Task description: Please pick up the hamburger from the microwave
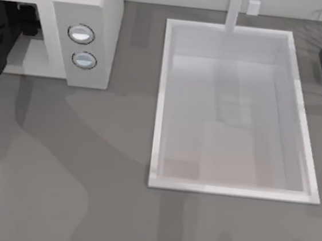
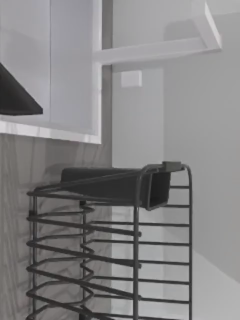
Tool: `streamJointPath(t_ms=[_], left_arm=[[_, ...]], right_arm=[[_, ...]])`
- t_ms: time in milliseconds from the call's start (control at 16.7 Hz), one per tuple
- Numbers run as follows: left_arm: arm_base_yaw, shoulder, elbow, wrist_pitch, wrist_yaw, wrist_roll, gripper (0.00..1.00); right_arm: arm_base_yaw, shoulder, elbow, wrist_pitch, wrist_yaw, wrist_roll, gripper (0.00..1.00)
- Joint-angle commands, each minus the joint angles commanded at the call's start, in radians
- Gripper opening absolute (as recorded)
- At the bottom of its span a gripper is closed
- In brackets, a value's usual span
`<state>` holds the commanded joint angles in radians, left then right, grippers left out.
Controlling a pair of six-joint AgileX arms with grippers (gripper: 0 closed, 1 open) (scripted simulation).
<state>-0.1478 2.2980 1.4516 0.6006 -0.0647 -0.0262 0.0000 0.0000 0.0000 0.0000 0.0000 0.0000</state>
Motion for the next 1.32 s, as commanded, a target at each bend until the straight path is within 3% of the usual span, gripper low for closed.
streamJointPath(t_ms=[300,540,840,900,1020,1320], left_arm=[[-0.209,-0.403,-0.334,-0.107,-0.22,-0.076,0.0],[-0.306,-0.593,-0.516,-0.189,-0.327,-0.114,0.0],[-0.324,-0.625,-0.549,-0.209,-0.346,-0.121,0.0],[-0.243,-0.587,-0.584,-0.196,-0.385,-0.106,0.0],[-0.246,-0.573,-0.586,-0.181,-0.384,-0.106,0.0],[-0.279,-0.404,-0.624,0.04,-0.371,-0.113,0.0]], right_arm=[[0.0,0.0,0.0,0.0,0.0,0.0,1.0],[0.0,0.0,0.0,0.0,0.0,0.0,1.0],[0.0,0.0,0.0,0.0,0.0,0.0,1.0],[0.0,0.0,0.0,0.0,0.0,0.0,1.0],[0.0,0.0,0.0,0.0,0.0,0.0,1.0],[0.0,0.0,0.0,0.0,0.0,0.0,1.0]])
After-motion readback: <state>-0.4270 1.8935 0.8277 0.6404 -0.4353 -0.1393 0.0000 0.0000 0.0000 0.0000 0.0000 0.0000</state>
